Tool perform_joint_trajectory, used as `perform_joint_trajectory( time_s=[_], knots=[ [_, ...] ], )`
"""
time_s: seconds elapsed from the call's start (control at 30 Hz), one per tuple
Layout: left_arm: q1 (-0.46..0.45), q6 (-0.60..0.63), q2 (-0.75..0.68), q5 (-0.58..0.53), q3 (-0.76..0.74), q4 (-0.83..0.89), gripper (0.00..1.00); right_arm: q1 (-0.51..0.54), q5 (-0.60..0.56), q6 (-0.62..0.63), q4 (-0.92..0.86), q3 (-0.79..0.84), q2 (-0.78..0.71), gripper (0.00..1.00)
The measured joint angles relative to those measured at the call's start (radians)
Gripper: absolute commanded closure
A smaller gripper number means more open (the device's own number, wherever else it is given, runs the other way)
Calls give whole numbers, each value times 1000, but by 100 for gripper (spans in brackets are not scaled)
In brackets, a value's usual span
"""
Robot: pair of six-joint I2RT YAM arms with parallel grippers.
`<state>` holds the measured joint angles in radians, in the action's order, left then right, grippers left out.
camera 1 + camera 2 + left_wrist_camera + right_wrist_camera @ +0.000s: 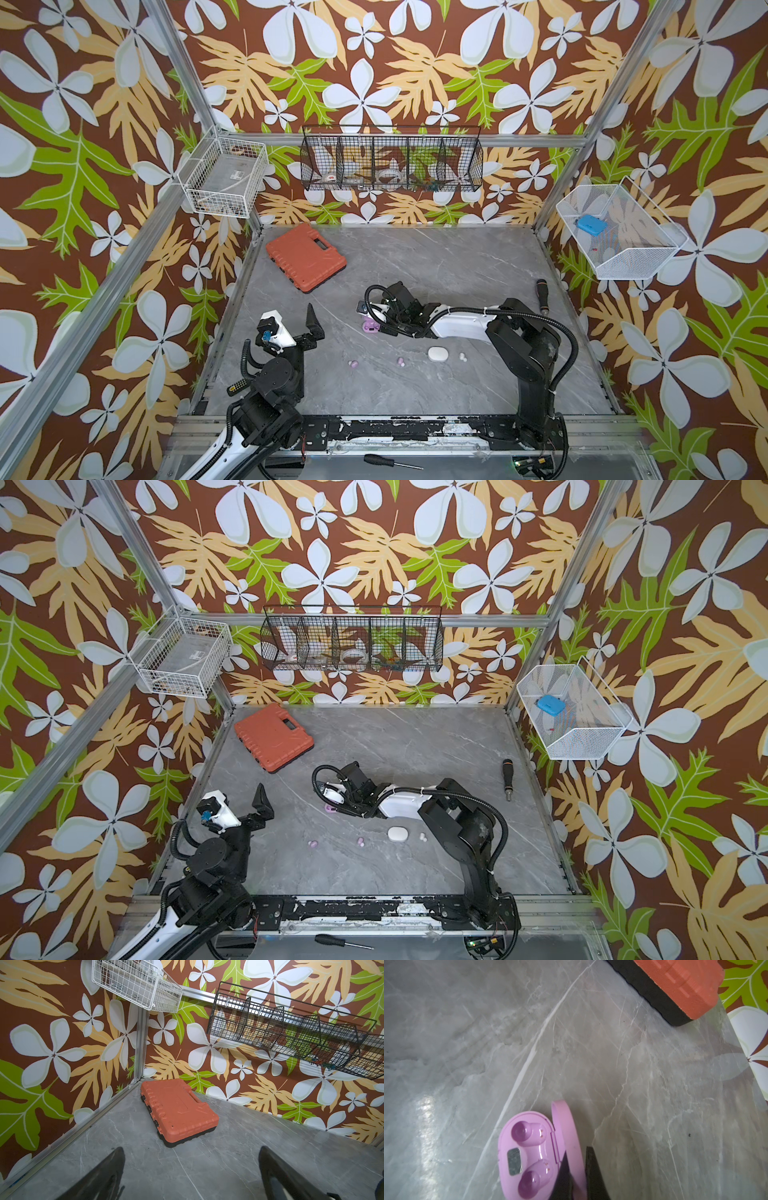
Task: Insert the wireless bluetooth earbuds into the charging case
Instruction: 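Carry the open pink case away from the robot and lower it with the right gripper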
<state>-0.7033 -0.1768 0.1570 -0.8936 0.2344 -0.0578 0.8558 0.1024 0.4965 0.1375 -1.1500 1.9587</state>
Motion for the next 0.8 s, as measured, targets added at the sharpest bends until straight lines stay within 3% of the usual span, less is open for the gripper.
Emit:
perform_joint_trajectory(
  time_s=[0.8],
  knots=[
    [2, 0, -1, 11, 0, 0, 0, 0, 3, -19, -5, 13, -34, 71]
  ],
)
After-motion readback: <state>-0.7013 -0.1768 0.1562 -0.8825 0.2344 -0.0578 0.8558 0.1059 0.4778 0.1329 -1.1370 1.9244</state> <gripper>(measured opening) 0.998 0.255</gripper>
